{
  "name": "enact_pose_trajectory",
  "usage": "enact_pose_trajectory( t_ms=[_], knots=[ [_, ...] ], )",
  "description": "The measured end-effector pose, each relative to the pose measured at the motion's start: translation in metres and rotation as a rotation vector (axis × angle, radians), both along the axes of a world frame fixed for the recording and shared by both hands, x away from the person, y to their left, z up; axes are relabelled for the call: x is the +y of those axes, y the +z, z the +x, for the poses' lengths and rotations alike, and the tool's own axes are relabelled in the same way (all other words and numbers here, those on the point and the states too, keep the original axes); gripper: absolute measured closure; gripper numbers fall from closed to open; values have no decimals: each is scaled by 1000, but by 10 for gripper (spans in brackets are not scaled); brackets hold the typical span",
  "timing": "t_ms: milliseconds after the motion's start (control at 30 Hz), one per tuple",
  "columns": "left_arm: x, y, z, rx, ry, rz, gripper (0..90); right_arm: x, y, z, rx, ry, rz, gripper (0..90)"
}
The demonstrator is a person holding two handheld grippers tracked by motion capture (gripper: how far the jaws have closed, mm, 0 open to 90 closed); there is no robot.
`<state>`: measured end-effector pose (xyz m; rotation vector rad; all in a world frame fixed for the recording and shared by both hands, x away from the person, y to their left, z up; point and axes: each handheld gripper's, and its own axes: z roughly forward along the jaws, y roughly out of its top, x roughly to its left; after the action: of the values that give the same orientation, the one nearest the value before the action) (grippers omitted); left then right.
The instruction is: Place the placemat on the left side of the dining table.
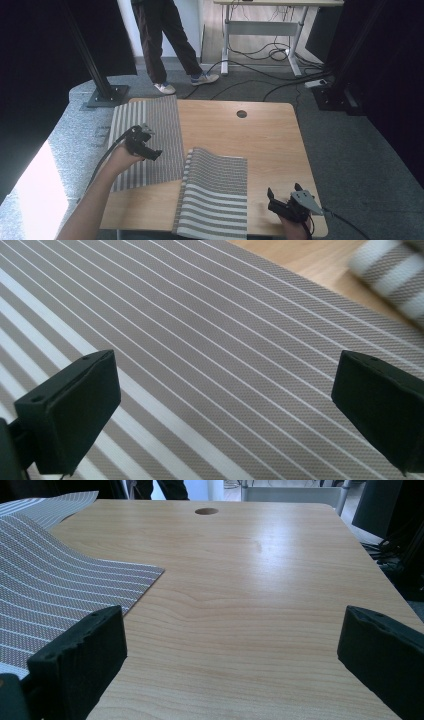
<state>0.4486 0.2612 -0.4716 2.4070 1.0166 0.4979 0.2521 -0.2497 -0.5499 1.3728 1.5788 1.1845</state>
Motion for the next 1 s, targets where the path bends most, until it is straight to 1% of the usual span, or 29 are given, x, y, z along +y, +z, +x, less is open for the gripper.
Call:
enact_pose_trajectory(
  t_ms=[33, 100, 167, 200, 233, 267, 333, 400, 467, 533, 567, 600, 700, 733, 800, 867, 933, 1000],
  knots=[
    [0, -1, -4, -1, 14, -18, 0, 0, 0, 0, 2, 1, 0, 0],
    [1, -3, -11, 9, 23, -55, 0, 0, 0, 0, 3, 3, 1, 0],
    [0, -6, -18, 19, 65, -77, 0, 0, 0, 0, 4, 4, 2, 0],
    [-1, -8, -22, 25, 68, -102, 0, 0, 0, 0, 5, 4, 2, 0],
    [-3, -10, -26, 23, 73, -118, 0, 0, 0, 0, 5, 4, 0, 0],
    [-5, -12, -29, 31, 82, -117, 0, 0, 0, 0, 5, 5, 1, 0],
    [-11, -18, -36, 34, 79, -111, 0, 0, 0, 0, 5, 6, 2, 0],
    [-19, -23, -41, 43, 88, -94, 0, 0, 0, 0, 5, 6, 1, 0],
    [-25, -28, -47, 52, 97, -106, 0, 0, 0, 0, 5, 5, 2, 0],
    [-31, -33, -51, 62, 121, -104, 0, 0, 0, 0, 5, 6, 4, 0],
    [-33, -35, -52, 72, 122, -108, 0, -1, 0, 0, 3, 6, 5, 0],
    [-36, -37, -54, 80, 126, -109, 0, -1, 0, 0, 3, 6, 5, 0],
    [-40, -40, -57, 88, 160, -118, 10, -1, 0, 0, 3, 7, 6, 0],
    [-41, -41, -58, 94, 162, -122, 18, -1, 0, 0, 4, 8, 5, 0],
    [-43, -45, -60, 104, 158, -112, 23, -1, 0, 0, 4, 8, 6, 0],
    [-46, -48, -60, 123, 159, -121, 23, -1, 0, 1, 5, 8, 5, 0],
    [-49, -52, -61, 133, 149, -127, 26, -1, 0, 1, 6, 8, 5, 0],
    [-51, -57, -61, 143, 144, -121, 30, -1, 0, 1, 4, 7, 5, 0]
  ],
)
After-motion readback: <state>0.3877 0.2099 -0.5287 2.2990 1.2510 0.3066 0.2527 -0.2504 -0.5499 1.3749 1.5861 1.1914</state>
